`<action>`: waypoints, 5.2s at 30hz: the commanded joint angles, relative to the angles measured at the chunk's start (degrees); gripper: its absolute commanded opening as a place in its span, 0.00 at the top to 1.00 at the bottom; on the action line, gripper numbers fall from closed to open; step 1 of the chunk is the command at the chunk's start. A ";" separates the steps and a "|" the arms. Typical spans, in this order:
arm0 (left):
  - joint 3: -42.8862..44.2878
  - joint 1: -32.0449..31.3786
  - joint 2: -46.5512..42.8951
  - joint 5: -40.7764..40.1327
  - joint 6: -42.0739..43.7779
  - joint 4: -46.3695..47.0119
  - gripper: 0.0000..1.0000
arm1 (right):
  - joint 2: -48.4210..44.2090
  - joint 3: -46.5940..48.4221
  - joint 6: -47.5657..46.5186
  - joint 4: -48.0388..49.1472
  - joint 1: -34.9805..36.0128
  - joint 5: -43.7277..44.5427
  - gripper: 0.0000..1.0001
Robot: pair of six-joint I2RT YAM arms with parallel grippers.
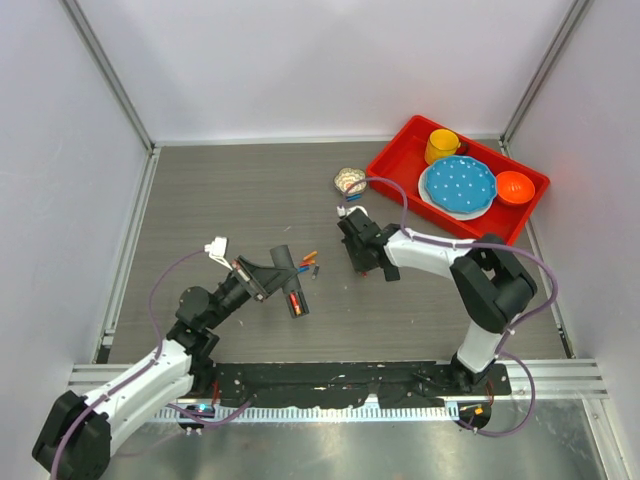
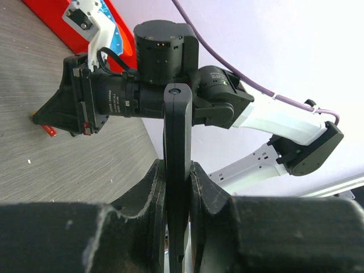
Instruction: Load the batteries into the remote control
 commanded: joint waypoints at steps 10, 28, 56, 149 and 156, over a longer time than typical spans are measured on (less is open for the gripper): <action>-0.23 0.21 -1.74 -1.06 1.47 -2.14 1.00 | 3.98 5.59 3.41 -3.64 -1.38 -3.76 0.71; -0.23 0.21 -0.69 -0.80 1.29 -1.44 1.00 | 1.79 3.49 2.62 -6.98 -1.64 -6.67 0.64; 0.74 0.21 4.13 -0.71 1.21 1.89 1.00 | -3.03 0.94 5.34 -6.37 -1.64 -6.32 0.99; 0.74 -6.11 30.87 -8.53 -3.63 41.27 1.00 | -9.02 22.56 11.58 -30.88 14.80 -20.82 0.99; 0.83 -6.11 30.95 -7.48 -4.33 40.57 1.00 | -8.06 24.31 9.65 -33.52 14.71 -20.29 0.99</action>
